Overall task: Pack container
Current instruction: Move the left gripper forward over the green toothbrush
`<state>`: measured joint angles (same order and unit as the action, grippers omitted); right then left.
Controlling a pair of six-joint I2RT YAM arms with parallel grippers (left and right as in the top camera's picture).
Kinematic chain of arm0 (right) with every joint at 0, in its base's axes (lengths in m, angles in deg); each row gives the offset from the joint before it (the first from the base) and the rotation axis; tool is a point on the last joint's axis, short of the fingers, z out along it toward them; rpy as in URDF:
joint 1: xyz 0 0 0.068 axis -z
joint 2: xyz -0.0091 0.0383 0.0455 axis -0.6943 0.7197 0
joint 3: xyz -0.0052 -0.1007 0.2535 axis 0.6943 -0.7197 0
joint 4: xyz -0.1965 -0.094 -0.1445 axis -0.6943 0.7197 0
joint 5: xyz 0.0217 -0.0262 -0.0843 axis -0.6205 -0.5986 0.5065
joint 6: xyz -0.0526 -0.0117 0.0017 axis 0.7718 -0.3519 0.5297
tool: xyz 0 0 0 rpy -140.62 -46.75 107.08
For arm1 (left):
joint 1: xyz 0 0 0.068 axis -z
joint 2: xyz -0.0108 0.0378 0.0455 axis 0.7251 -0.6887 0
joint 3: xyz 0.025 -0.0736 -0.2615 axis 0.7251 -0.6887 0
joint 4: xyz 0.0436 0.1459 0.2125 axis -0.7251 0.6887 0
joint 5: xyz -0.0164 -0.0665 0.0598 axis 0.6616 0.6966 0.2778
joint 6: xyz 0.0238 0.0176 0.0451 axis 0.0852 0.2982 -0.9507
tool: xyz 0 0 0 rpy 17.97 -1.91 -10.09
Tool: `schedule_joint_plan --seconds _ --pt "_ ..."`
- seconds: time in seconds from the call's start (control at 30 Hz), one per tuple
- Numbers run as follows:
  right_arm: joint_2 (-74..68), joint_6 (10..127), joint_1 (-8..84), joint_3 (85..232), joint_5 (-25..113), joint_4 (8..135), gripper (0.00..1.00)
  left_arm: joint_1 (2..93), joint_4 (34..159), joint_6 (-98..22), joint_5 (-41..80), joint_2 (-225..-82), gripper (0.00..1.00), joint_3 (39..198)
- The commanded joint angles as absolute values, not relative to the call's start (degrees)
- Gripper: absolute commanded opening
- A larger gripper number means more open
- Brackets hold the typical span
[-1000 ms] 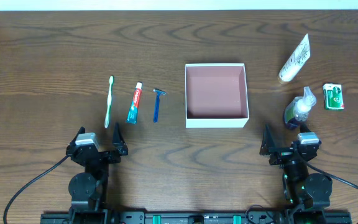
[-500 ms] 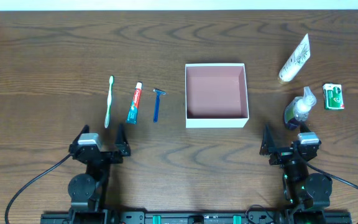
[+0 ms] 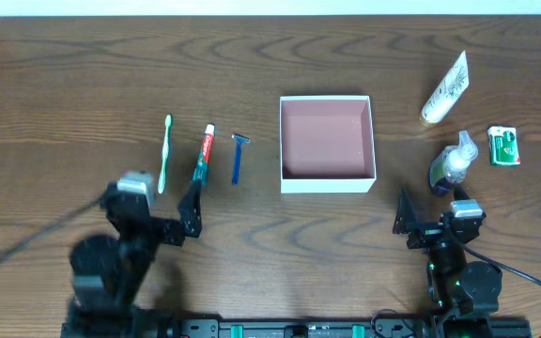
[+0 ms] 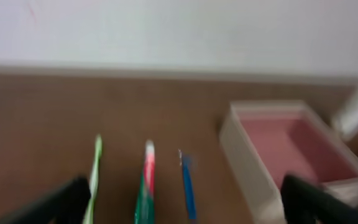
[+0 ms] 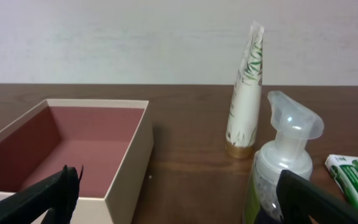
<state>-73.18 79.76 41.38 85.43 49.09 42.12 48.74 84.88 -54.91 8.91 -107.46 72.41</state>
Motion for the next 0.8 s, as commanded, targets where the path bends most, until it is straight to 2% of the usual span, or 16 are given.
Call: schedule_joint_plan --seconds 0.0,0.23,0.33,0.4,0.53,0.77 --pt "-73.5 80.6 41.4 85.3 49.3 42.4 0.99 48.4 92.4 -60.9 16.5 -119.4 0.98 85.5" --pt "-73.5 80.6 41.4 85.3 49.3 42.4 0.99 48.4 97.4 -61.6 23.0 -134.0 0.98 100.1" --pt "-73.5 80.6 41.4 85.3 49.3 42.4 0.99 48.4 101.5 -60.8 17.1 -139.1 0.98 105.9" --pt "-73.5 80.6 41.4 85.3 49.3 42.4 0.99 48.4 109.6 -58.6 11.1 -144.8 0.98 112.5" --pt "-73.5 80.6 41.4 85.3 49.3 42.4 0.99 48.4 122.1 -59.0 6.8 -156.5 0.98 122.5" --pt "-73.5 80.6 41.4 85.3 49.3 42.4 0.99 48.1 120.2 -58.9 0.0 -168.0 0.98 123.9"
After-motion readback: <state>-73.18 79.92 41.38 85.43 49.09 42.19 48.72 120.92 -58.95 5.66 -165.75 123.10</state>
